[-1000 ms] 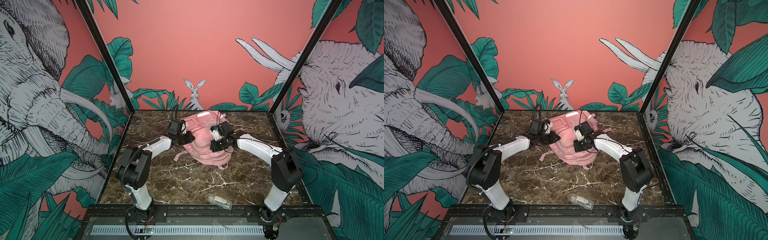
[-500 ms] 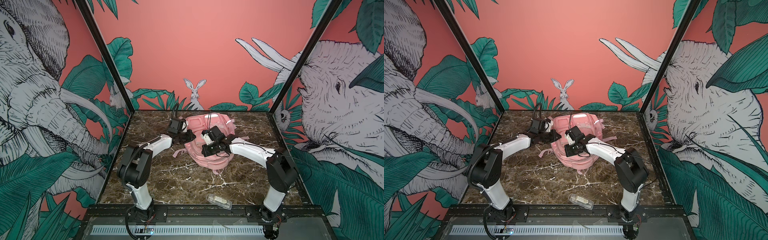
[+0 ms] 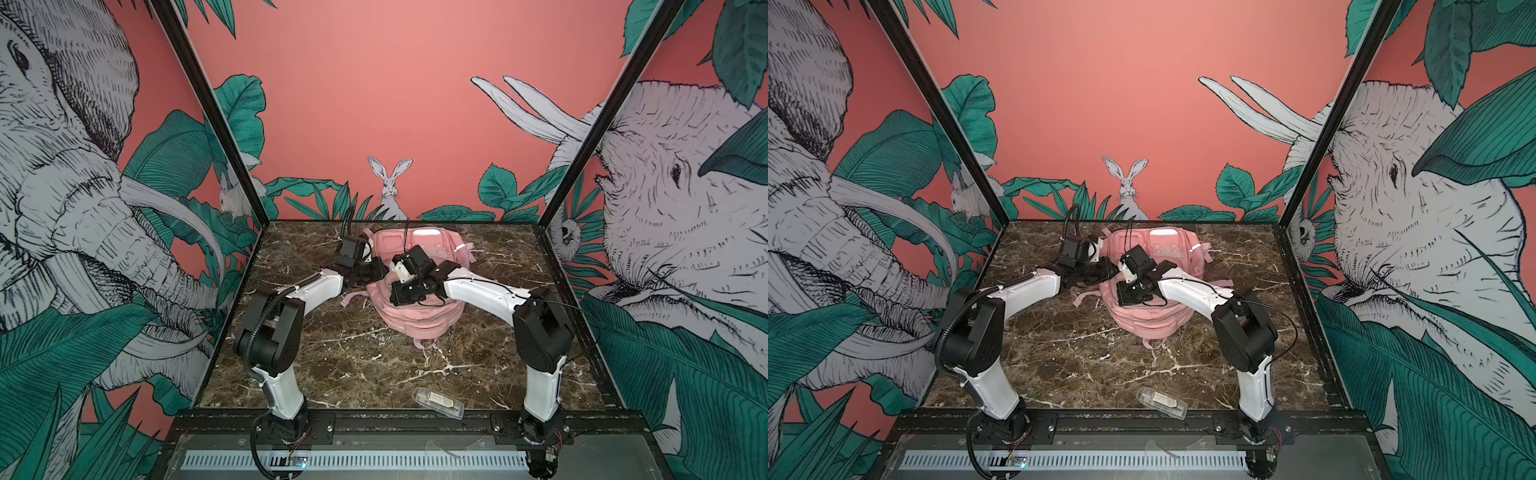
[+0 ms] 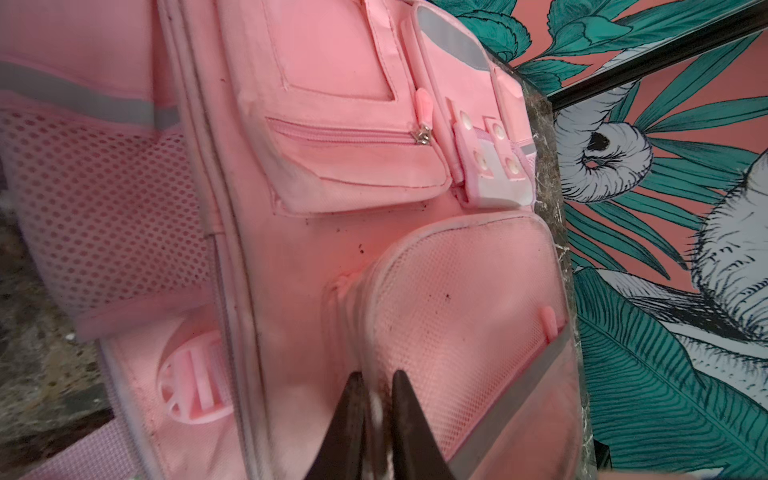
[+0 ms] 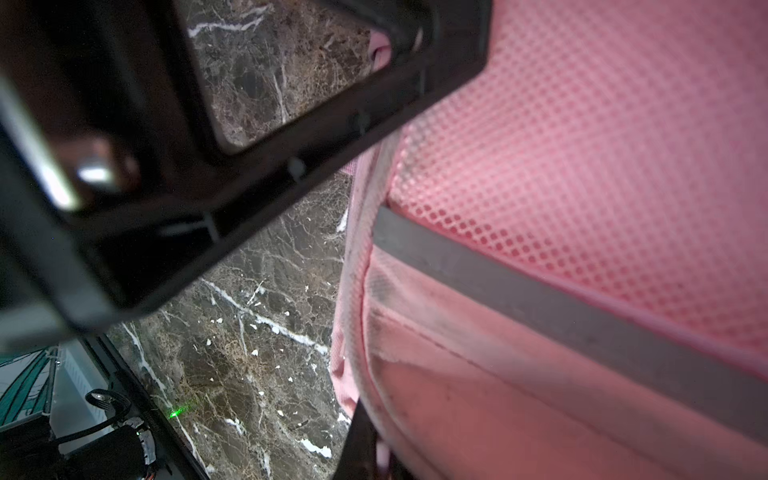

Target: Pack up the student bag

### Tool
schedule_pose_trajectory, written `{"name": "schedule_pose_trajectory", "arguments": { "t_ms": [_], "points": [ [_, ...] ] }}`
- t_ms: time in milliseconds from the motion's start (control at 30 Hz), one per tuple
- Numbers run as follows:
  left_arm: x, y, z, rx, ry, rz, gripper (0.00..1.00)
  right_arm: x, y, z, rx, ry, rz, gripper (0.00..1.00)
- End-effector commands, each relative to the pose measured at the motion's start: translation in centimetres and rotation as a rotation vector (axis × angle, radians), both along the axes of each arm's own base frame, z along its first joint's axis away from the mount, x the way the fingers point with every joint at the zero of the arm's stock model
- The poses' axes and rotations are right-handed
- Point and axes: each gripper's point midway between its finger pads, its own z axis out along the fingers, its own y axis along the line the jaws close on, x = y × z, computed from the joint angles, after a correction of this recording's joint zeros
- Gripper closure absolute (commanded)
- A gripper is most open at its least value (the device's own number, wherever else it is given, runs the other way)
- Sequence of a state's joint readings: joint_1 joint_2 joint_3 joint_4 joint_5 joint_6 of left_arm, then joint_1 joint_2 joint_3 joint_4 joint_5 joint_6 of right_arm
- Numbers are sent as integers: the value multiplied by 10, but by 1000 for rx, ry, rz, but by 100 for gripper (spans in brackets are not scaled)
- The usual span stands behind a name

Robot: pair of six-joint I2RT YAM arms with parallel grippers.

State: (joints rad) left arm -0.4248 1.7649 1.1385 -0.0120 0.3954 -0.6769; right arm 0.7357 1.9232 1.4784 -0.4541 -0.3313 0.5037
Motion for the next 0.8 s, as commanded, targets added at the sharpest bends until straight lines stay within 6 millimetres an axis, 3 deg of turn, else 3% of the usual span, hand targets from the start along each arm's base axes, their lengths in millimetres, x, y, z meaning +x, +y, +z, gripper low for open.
{"name": "schedule_pose_trajectory", "arguments": {
  "t_ms": [0,100,200,300,367,400,567,767],
  "points": [
    [-23,-17,11,-81,18,-57,84,27,-23,26,36,-89,-56,100],
    [-28,-29,9,-105,28,-76,83,35,-53,30,26,-96,-101,100],
    [-38,-54,11,-111,29,-131,82,37,-81,34,4,-106,-135,100],
    [-44,-78,17,-141,25,-172,79,31,-97,35,-20,-109,-134,100],
    [-45,-92,22,-161,22,-195,75,26,-98,38,-20,-110,-121,100],
    [-45,-100,24,-168,19,-207,73,17,-102,26,-31,-76,-117,100],
    [-41,-122,37,-196,4,-241,66,-1,-100,14,-19,-45,-119,100],
    [-40,-132,38,-203,5,-255,66,4,-78,9,30,-33,-140,100]
  ]
}}
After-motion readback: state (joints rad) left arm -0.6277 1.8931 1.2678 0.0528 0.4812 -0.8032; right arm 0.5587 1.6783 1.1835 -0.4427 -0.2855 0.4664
